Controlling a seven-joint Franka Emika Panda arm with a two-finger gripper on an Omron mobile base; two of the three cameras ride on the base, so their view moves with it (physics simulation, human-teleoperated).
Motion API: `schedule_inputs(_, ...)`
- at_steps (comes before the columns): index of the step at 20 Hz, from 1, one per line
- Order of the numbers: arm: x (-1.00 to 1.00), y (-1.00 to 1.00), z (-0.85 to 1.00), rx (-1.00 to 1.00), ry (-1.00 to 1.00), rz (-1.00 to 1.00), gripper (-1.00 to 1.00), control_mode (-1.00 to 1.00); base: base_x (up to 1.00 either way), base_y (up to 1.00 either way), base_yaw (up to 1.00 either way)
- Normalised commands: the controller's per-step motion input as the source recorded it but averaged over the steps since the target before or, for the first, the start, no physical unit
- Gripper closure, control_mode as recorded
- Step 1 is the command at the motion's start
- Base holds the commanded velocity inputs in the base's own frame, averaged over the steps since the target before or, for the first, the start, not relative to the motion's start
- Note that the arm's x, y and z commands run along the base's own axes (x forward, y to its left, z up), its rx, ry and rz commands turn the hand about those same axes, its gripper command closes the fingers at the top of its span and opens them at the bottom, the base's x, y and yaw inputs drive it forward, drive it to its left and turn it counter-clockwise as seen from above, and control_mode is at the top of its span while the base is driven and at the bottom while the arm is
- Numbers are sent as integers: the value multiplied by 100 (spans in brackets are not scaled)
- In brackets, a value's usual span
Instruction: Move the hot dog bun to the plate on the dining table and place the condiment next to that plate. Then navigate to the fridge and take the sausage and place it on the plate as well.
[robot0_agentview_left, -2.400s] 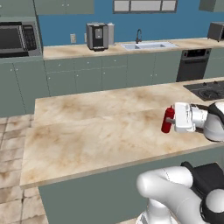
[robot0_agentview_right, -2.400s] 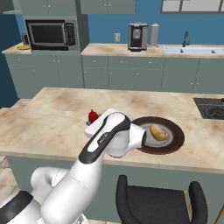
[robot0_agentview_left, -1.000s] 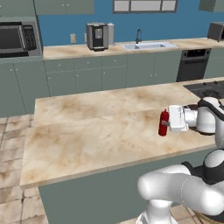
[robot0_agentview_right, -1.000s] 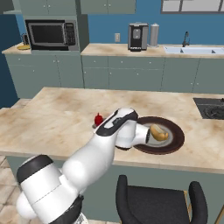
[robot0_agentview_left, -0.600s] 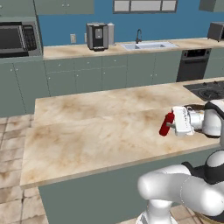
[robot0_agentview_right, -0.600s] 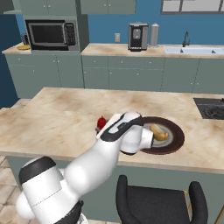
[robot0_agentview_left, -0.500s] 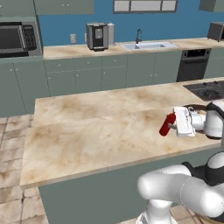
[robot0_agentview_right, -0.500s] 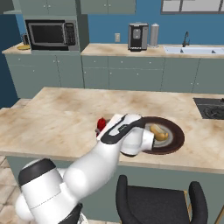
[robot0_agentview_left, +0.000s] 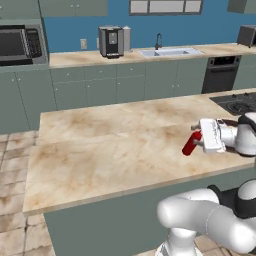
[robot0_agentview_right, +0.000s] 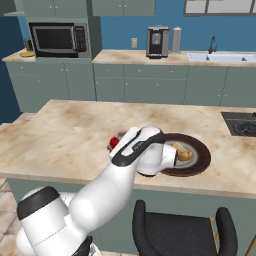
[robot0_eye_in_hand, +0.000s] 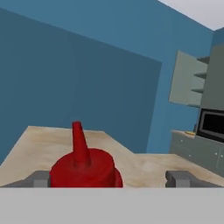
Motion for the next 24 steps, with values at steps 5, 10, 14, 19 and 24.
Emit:
schedule_inputs(5, -1, 0, 23, 0, 1, 0, -100, -100, 0, 0, 0)
schedule_inputs(10, 0, 0, 15, 0, 2, 0, -100, -100, 0, 0, 0)
schedule_inputs(14, 0, 12, 1, -4, 4, 0, -100, -100, 0, 0, 0)
schedule_inputs(19, 8, 31, -10, -7, 4, 0, -100, -100, 0, 0, 0)
schedule_inputs(24, 3, 6, 1, 0, 0, 0, -100, -100, 0, 0, 0)
